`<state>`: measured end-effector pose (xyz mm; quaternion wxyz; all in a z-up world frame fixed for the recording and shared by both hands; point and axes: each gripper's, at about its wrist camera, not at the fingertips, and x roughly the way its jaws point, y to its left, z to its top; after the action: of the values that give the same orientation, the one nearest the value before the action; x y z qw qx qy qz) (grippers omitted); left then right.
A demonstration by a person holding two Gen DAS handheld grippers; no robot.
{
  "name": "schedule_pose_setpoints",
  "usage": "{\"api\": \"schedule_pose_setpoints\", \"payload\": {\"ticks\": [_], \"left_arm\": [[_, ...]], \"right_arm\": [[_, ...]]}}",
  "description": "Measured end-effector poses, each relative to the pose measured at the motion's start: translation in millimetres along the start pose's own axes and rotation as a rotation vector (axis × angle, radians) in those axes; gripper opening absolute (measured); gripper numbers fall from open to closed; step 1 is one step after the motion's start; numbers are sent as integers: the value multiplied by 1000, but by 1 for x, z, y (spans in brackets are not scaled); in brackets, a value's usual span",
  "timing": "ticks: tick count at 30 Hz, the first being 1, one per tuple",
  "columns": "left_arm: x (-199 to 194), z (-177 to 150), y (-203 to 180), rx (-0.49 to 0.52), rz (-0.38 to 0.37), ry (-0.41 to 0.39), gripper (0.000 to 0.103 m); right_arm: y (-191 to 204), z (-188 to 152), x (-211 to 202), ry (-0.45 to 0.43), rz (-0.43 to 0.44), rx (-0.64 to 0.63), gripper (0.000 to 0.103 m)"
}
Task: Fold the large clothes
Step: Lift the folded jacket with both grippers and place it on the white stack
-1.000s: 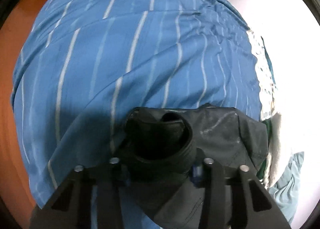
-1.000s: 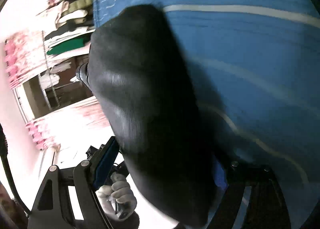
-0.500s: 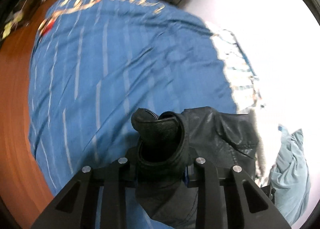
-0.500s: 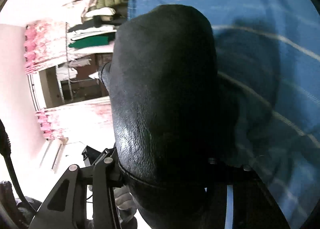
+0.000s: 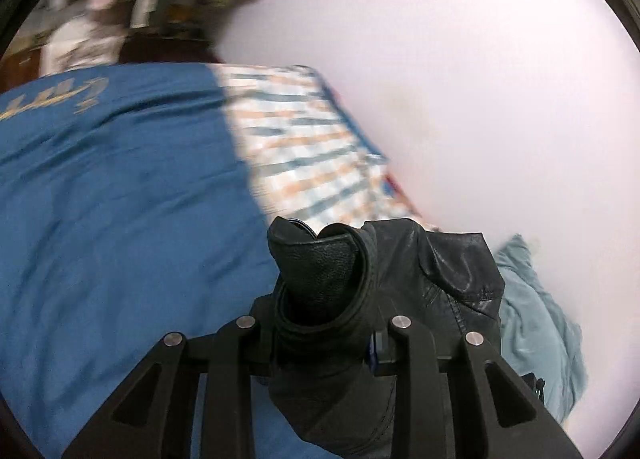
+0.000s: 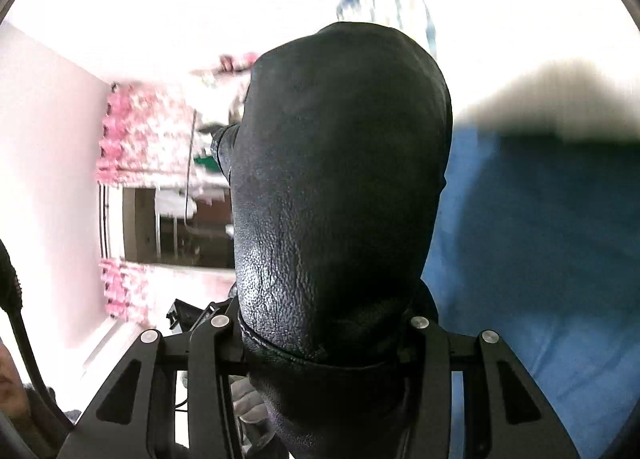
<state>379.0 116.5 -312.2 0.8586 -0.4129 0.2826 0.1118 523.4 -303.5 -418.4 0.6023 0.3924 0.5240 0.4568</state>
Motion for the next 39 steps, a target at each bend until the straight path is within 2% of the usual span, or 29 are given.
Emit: {"api": "schedule_pose_setpoints", "payload": {"ticks": [4,6,9,10,11,13,14,17,18,20,21,22,25,26,29,33,39], "left_arm": [[89,21,-53,57,-76,59,26],[140,19,-68,75,-97,111,26],[214,-2,-72,105,-81,228,26],[237,-12,-68,118,-56,278,26],[259,-23,-62,139,-31,335,26],[287,-37,-53,179,10,408,34],[291,-45,-53,203,10,425,35],[287,-49,-59,296,29,442,38],[286,-49,-61,321,37,448,41],[281,-43,-71,414,103,441,60],[277,-43,-79,489,150,411,86],[278,-41,-81,539,177,386,97],[264,-44,-98,685,246,325,98],[258,-45,-102,712,264,315,98],[231,-51,-114,787,290,270,99],[181,-59,-127,868,293,252,100],[104,-53,-141,908,251,255,100]], "right_arm": [[0,78,-20,-107,-25,-8,48],[-18,113,-41,-143,-55,5,48],[-66,157,-58,-156,-136,64,48],[-84,169,-77,-156,-157,77,48],[-101,180,-76,-148,-179,100,48],[-137,189,-96,-132,-217,131,49],[-142,191,-96,-122,-222,129,49],[-150,188,-100,-99,-242,114,54],[-150,189,-99,-92,-274,114,55],[-160,197,-89,-85,-364,117,70],[-150,196,-87,-95,-468,77,75],[-139,194,-84,-110,-556,41,83],[-99,178,-77,-158,-875,-47,89],[-78,166,-70,-194,-1038,-118,89],[-41,130,-48,-239,-1285,-215,89],[-10,77,-33,-281,-1378,-199,89],[72,-12,-32,-362,-1413,-162,89]]}}
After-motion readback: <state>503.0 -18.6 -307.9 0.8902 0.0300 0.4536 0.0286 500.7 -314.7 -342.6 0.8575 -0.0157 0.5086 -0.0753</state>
